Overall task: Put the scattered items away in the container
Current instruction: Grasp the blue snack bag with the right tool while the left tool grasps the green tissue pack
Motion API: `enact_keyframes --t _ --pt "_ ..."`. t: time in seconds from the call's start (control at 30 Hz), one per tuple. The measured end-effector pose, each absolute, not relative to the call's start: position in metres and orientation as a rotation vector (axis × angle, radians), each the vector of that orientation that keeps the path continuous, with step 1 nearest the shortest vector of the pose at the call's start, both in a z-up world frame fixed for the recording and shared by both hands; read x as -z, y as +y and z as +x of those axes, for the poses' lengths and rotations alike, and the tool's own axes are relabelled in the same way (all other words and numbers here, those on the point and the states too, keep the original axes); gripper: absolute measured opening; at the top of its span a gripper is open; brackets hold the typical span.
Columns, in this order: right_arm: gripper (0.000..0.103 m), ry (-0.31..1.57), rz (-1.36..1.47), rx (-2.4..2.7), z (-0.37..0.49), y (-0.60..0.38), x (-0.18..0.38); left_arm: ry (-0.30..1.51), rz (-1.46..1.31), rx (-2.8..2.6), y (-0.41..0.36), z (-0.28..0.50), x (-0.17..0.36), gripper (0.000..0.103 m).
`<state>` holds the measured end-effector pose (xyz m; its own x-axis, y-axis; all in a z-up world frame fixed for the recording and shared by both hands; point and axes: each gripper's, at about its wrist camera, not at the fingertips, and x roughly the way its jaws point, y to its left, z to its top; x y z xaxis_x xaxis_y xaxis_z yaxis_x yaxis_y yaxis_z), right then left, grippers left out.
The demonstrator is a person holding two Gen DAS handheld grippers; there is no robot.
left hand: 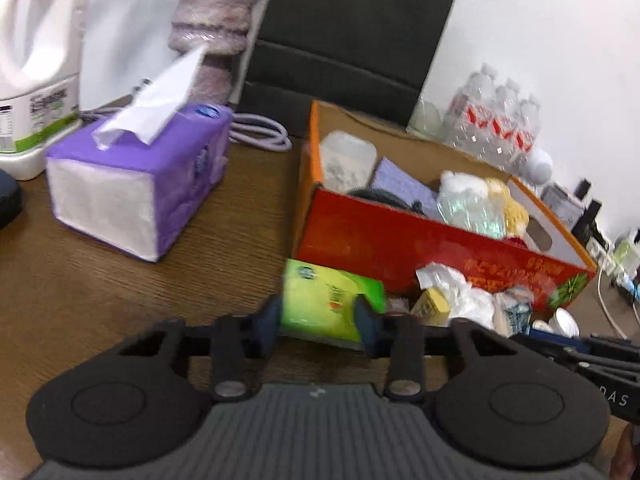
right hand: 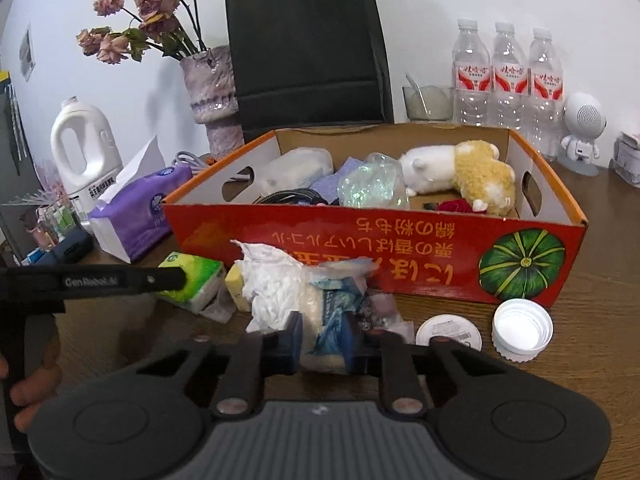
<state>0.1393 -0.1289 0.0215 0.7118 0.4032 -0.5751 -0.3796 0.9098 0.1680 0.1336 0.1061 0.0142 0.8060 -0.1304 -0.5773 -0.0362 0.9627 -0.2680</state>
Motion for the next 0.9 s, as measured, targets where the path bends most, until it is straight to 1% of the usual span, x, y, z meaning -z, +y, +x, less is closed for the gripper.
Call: enact_keyframes --t 0.03,0.07,0.13,0.17,0.2,0.27,0.3,0.33,0.4,0.43,0.47,0.5,0.57,0.6,0.67,0.73,0.8,0.9 --pt "0.002 0.632 0.042 -0.428 0.137 -0.13 -0.025 0.626 -0.285 0.049 0.108 0.131 -0.016 0.006" --pt "0.002 0.616 0.046 -0.426 0.134 -0.131 -0.029 0.625 -0.293 0.051 0.11 0.13 -0.017 0.004" --pt "0.002 0.594 0.053 -0.422 0.128 -0.135 -0.036 0.631 -0.298 0.045 0.111 0.129 -0.017 0.004" --pt "0.002 0.587 0.053 -0.418 0.125 -0.136 -0.039 0.623 -0.29 0.029 0.109 0.128 -0.017 0.009" --pt "0.002 0.574 0.05 -0.414 0.121 -0.138 -0.042 0.605 -0.275 0.014 0.106 0.126 -0.019 0.019" --pt "0.002 0.548 0.053 -0.409 0.11 -0.144 -0.048 0.586 -0.204 0.017 0.095 0.124 -0.022 0.088" --pt "0.002 0.54 0.062 -0.407 0.105 -0.149 -0.051 0.565 -0.154 0.036 0.088 0.123 -0.024 0.094" --pt "0.002 0.536 0.073 -0.406 0.101 -0.153 -0.052 0.544 -0.105 0.064 0.081 0.123 -0.025 0.094" --pt "0.003 0.534 0.096 -0.401 0.093 -0.162 -0.053 0.569 -0.016 0.09 0.069 0.133 -0.02 0.094" --pt "0.003 0.538 0.104 -0.396 0.09 -0.167 -0.052 0.584 -0.004 0.069 0.066 0.139 -0.017 0.093" --pt "0.003 0.543 0.11 -0.388 0.087 -0.171 -0.05 0.602 0.002 0.051 0.063 0.144 -0.012 0.088" --pt "0.003 0.548 0.116 -0.378 0.085 -0.174 -0.048 0.625 0.004 0.044 0.06 0.15 -0.008 0.086" --pt "0.003 0.56 0.128 -0.365 0.083 -0.18 -0.044 0.662 0.01 0.031 0.058 0.156 -0.004 0.073" --pt "0.003 0.563 0.132 -0.359 0.082 -0.183 -0.042 0.672 0.019 0.014 0.056 0.158 -0.003 0.073" --pt "0.003 0.567 0.139 -0.358 0.08 -0.186 -0.04 0.675 0.017 -0.006 0.057 0.157 -0.002 0.077" --pt "0.003 0.567 0.139 -0.366 0.08 -0.185 -0.039 0.677 0.01 -0.01 0.059 0.157 -0.002 0.078" --pt "0.003 0.565 0.131 -0.374 0.079 -0.181 -0.038 0.671 0.008 -0.018 0.062 0.153 -0.003 0.064" --pt "0.003 0.55 0.108 -0.381 0.074 -0.176 -0.04 0.662 -0.017 -0.023 0.067 0.142 -0.005 0.064"
